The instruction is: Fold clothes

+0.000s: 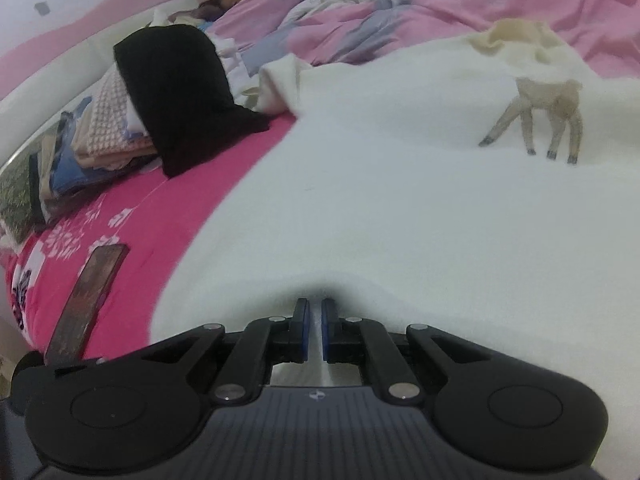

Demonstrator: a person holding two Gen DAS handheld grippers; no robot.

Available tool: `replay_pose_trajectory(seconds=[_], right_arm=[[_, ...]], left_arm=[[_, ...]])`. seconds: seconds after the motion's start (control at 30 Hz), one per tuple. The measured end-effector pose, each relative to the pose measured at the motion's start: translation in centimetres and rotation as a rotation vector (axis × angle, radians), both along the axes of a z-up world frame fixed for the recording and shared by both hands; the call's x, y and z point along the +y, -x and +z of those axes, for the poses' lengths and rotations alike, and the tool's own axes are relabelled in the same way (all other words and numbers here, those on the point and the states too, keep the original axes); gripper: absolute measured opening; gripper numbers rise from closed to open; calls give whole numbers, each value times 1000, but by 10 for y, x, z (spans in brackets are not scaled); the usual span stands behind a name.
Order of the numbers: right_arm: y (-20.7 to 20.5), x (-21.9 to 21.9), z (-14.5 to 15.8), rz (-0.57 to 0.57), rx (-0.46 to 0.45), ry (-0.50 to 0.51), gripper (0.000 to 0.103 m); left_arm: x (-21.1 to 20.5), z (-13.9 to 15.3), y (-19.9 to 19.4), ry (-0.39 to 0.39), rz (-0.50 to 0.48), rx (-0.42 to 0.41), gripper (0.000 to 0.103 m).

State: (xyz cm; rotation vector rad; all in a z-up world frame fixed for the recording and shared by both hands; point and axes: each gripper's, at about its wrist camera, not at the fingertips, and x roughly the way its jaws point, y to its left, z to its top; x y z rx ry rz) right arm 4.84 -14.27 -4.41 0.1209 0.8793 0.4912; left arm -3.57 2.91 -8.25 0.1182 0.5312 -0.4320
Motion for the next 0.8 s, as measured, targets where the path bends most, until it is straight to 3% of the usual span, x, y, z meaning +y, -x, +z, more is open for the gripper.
replay_pose_trajectory(seconds=[0.1,0.23,0.4,0.5,0.63,0.8], right_arm=[[7,3,18,68,15,-41,8],[-16,43,19,145,-10,7,8],[-65,66,-10,86,35,5,4],[-56,42,15,32,3,-72,7],[-16,-32,53,-68,-23,-138,7],[25,-118,73,-255,-30,-100,8]], left_arm=[[2,-3,1,12,-8,-12,20],[2,-3,3,5,-14,-24,20],[4,-4,3,16,-22,-25,20],[6,-4,2,25,-33,-25,20],[11,-2,2,47,-53,-22,20],[18,12,7,65,-77,-39,20]])
